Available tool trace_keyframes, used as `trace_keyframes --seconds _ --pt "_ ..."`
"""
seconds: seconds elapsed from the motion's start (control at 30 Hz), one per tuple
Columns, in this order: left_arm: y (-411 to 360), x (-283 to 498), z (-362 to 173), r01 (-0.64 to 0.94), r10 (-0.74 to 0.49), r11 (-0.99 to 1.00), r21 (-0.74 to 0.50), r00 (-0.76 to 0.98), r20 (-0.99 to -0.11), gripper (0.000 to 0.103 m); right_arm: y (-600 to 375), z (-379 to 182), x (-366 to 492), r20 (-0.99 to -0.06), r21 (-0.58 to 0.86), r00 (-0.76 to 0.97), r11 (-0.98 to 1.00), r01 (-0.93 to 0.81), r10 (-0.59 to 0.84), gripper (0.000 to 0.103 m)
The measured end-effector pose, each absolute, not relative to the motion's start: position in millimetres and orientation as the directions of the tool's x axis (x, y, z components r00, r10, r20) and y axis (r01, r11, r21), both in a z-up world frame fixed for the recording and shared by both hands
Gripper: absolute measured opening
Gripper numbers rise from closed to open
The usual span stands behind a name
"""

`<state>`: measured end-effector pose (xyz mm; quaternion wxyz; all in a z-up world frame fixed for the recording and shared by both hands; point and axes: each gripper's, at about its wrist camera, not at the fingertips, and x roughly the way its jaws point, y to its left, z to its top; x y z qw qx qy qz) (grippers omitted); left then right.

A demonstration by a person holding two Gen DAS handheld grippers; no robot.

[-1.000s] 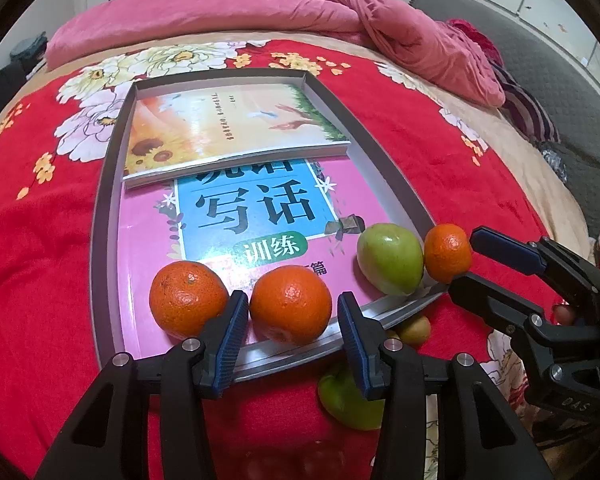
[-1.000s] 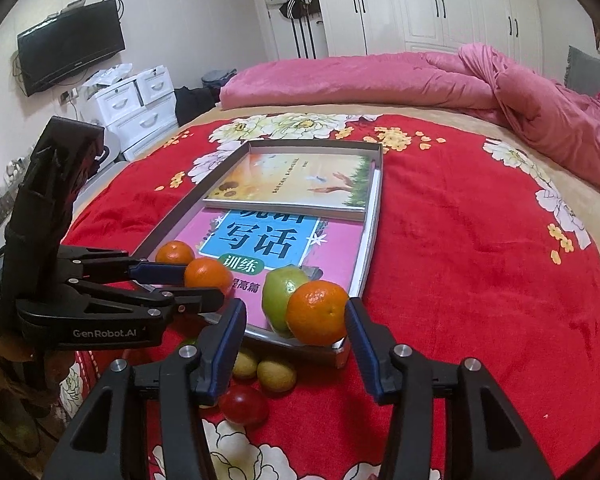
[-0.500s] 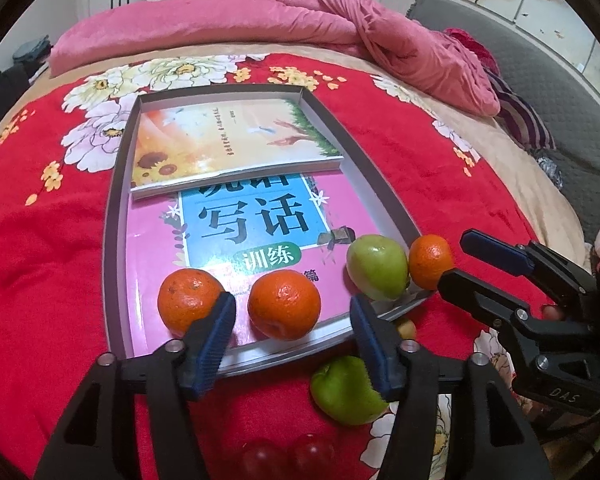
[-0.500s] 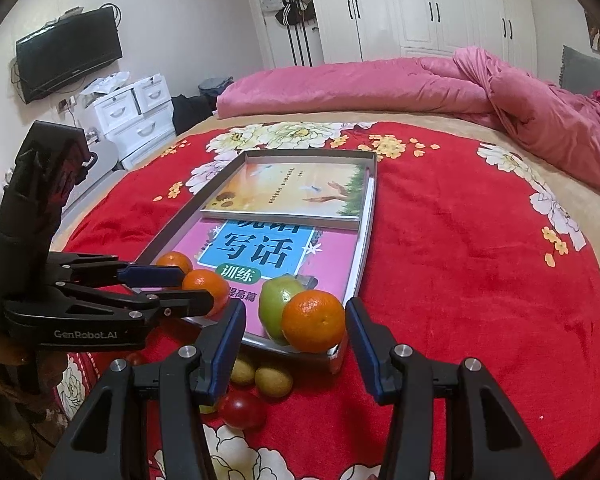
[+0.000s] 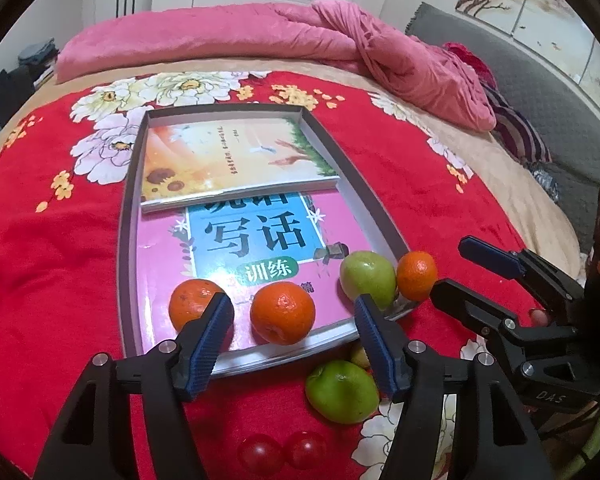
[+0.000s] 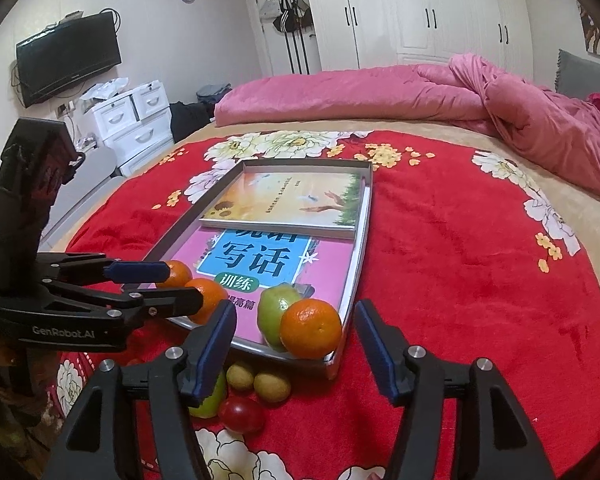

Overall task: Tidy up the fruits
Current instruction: 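Open the left tool to set its mandarin in the tray while the right tool releases its mandarin, then withdraw both open tools from the tray toward the fruit on the bedspread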

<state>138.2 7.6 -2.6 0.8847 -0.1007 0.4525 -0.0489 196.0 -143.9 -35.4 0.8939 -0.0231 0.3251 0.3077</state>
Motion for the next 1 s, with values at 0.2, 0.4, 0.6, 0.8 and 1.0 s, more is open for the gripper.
trace_keyframes --seconds 0.2,0.4,0.6,0.8,1.0 --pt "14.0 133.0 4.8 -0.021 -0.169 0.973 -0.228 0.604 -0.778 0.066 -148.7 -31.4 196.1 -0.58 0.168 0.618 0.82 -0.547 0.531 0.074" --pt "22.3 127.4 10.8 -0.039 -0.181 0.965 -0.259 0.615 -0.768 0.067 -155.2 -27.1 197.2 -0.562 0.18 0.64 0.833 -0.523 0.523 0.079" --pt "28.5 123.1 18.9 -0.058 -0.171 0.961 -0.269 0.64 -0.749 0.08 -159.3 -25.0 198.5 -0.559 0.181 0.651 0.842 -0.509 0.514 0.084" --pt "33.0 119.4 24.4 -0.067 -0.165 0.96 -0.272 0.649 -0.743 0.08 -163.7 -21.7 199.1 -0.548 0.187 0.666 0.85 -0.492 0.506 0.089" --pt "35.8 115.6 26.4 -0.073 -0.169 0.957 -0.282 0.649 -0.742 0.08 -165.3 -19.0 197.5 -0.536 0.184 0.677 0.853 -0.489 0.504 0.089"
